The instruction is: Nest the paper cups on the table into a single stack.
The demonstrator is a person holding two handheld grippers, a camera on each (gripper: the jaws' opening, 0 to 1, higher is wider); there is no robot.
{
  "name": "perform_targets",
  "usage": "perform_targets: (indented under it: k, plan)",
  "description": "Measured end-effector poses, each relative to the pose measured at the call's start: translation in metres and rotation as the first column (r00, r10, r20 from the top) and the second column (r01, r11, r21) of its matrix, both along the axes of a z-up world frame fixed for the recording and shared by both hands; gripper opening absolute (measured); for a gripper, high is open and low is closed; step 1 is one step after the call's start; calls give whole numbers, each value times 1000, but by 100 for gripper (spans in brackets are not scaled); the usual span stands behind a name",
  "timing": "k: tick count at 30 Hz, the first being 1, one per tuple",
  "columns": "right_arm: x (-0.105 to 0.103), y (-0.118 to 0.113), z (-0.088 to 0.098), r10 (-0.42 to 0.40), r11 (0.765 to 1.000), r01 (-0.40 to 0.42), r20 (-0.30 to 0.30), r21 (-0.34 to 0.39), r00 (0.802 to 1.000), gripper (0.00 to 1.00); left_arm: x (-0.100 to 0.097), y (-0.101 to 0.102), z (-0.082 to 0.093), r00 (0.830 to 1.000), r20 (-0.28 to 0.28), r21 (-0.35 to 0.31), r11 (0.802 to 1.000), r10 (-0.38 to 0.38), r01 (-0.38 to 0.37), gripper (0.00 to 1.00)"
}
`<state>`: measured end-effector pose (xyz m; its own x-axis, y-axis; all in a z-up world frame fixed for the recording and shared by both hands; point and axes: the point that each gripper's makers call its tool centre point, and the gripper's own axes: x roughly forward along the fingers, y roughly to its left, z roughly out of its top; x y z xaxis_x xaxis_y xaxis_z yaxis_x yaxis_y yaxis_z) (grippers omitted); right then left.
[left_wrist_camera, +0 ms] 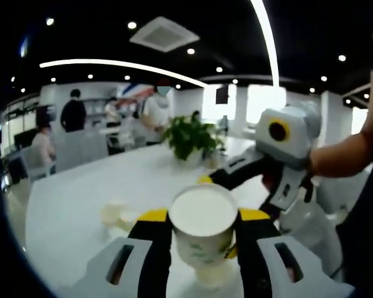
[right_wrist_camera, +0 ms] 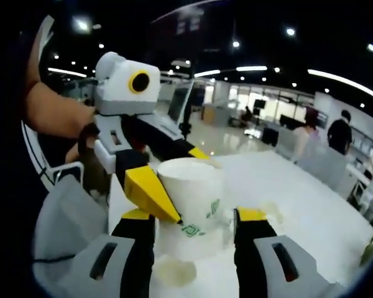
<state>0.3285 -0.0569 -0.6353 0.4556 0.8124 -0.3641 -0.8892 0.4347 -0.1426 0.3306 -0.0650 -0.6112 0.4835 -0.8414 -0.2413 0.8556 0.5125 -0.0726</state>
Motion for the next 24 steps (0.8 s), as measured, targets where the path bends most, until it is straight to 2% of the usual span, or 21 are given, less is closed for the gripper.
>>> perform_targets:
  k: [3, 6, 10, 15, 17, 20, 24]
  plan:
    - [7, -7, 11, -36, 998, 36, 6, 60, 999, 66, 0, 2, 6, 1000, 7, -24, 1000, 1, -1, 38]
    - [10, -15, 19, -59, 994, 59, 5, 94, 998, 75, -1, 5, 10, 1000, 15, -39, 999, -5, 6, 38]
    - [5, -20, 29, -38, 991, 35, 17, 129, 999, 78, -4, 10, 13, 999, 19, -55, 998, -34, 35, 38]
    - [2, -30, 32, -39, 991, 35, 25, 128, 999, 86, -7, 18, 25, 998, 32, -100, 993, -57, 60, 38]
    - [2, -35, 32, -49, 990, 47, 16, 134, 999, 88, -7, 21, 26, 998, 35, -102, 993, -61, 64, 38]
    - [4, -41, 34, -82, 980, 81, -2, 184, 997, 100, -9, 24, 32, 996, 34, -132, 988, -80, 84, 38]
    - [4, -47, 38, -89, 971, 92, -24, 220, 996, 100, -12, 27, 41, 992, 67, -149, 982, -107, 116, 38]
